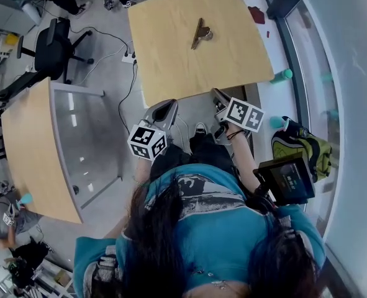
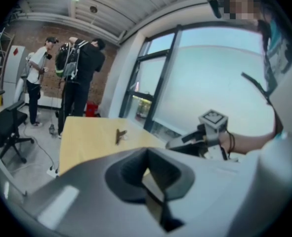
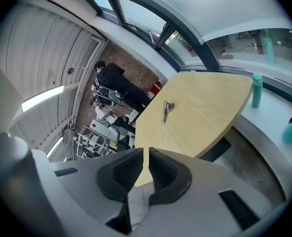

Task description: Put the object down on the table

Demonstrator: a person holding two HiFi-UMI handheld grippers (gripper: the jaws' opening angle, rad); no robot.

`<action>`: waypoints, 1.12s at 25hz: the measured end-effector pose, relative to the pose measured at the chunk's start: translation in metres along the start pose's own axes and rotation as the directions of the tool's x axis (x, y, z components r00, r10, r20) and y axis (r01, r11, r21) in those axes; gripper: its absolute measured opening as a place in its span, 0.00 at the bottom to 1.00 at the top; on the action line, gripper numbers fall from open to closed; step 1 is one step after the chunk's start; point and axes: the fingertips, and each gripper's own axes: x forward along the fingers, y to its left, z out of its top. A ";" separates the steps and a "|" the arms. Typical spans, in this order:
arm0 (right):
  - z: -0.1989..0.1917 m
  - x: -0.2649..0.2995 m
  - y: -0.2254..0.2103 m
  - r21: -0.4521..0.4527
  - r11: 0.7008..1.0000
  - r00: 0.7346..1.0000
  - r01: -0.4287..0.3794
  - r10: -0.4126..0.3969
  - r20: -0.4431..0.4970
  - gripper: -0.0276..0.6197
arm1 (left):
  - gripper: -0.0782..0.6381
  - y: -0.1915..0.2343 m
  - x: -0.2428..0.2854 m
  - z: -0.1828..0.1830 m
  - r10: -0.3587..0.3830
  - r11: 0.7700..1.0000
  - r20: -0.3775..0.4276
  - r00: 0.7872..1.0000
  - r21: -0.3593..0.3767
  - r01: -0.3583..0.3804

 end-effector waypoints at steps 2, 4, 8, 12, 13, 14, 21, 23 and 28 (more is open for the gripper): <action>-0.013 0.000 0.004 0.011 1.000 1.000 -0.008 0.008 -0.014 0.10 | 0.11 0.000 -0.006 -0.003 -0.003 1.000 -0.010 1.000 0.002 0.003; -0.026 0.003 0.011 0.020 1.000 0.999 -0.016 0.016 -0.028 0.09 | 0.11 0.003 -0.014 -0.006 -0.003 1.000 -0.013 1.000 0.003 0.003; -0.048 0.010 0.031 0.019 0.999 0.999 -0.027 0.027 -0.029 0.09 | 0.11 0.013 -0.036 -0.008 -0.008 1.000 0.003 1.000 0.007 0.008; -0.074 0.012 0.057 0.011 1.000 1.000 -0.030 0.030 -0.009 0.08 | 0.11 0.023 -0.070 -0.015 -0.029 0.999 0.020 0.999 0.020 0.029; -0.082 0.011 0.064 0.008 1.000 1.000 -0.028 0.028 -0.004 0.08 | 0.11 0.025 -0.079 -0.018 -0.038 0.999 0.022 0.999 0.024 0.037; -0.092 0.010 0.071 0.008 1.000 1.000 -0.026 0.026 0.002 0.08 | 0.11 0.028 -0.089 -0.020 -0.049 0.998 0.023 0.999 0.030 0.048; -0.163 -0.004 0.118 0.058 0.998 0.996 0.009 -0.014 0.092 0.08 | 0.11 0.043 -0.164 -0.037 -0.149 0.987 0.040 0.988 0.070 0.146; -0.181 -0.011 0.127 0.070 0.997 0.992 0.020 -0.029 0.124 0.08 | 0.11 0.047 -0.183 -0.047 -0.172 0.983 0.032 0.985 0.075 0.169; -0.224 -0.040 0.143 0.088 0.995 0.979 0.045 -0.061 0.192 0.08 | 0.11 0.041 -0.222 -0.071 -0.232 0.970 0.030 0.972 0.075 0.229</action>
